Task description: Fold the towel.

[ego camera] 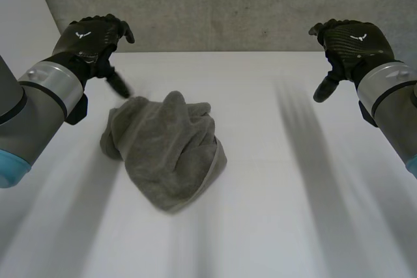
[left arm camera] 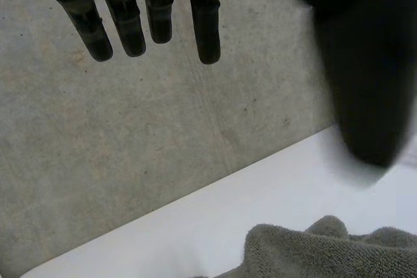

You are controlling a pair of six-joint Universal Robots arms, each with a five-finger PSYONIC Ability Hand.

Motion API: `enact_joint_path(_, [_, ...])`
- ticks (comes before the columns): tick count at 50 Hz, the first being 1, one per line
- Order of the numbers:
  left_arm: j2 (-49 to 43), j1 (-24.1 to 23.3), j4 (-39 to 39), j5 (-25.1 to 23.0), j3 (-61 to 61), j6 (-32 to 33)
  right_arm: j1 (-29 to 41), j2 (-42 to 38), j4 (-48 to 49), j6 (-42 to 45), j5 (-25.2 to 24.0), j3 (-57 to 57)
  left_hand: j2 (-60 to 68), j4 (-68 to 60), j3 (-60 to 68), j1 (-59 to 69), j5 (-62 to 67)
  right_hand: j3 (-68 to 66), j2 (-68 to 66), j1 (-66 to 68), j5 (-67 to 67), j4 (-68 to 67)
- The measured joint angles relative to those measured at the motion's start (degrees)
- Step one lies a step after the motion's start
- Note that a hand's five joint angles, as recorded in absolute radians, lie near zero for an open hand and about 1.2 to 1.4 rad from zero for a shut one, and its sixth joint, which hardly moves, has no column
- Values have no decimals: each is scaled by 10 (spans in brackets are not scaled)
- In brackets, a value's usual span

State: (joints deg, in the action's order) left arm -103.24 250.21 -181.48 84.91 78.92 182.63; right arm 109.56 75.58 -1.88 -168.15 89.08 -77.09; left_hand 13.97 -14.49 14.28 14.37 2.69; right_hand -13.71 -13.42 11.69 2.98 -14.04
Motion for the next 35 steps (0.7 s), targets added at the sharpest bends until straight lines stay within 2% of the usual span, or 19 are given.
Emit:
enact_joint_path(12, [0, -9, 14, -15, 12, 1, 0, 1, -7, 13, -11, 4, 0, 0, 0, 0, 2, 0, 0, 0, 0, 0])
enact_joint_path(16, [-2, -31, 40, -52, 53, 4, 4, -4, -36, 70, -45, 1, 26, -19, 22, 20, 42, 0, 0, 0, 0, 0])
enact_joint_path(23, [-19, -58, 37, -115, 153, 14, 16, -31, -96, 209, -150, -25, 149, -143, 144, 148, 163, 1, 0, 0, 0, 0])
enact_joint_path(29, [-62, -67, -1, -124, 201, 42, 51, -72, -107, 256, -226, -50, 166, -161, 163, 165, 181, 2, 0, 0, 0, 0])
enact_joint_path(35, [-116, -68, -34, -120, 204, 64, 94, -123, -101, 263, -255, -51, 166, -161, 163, 165, 180, 2, 0, 0, 0, 0])
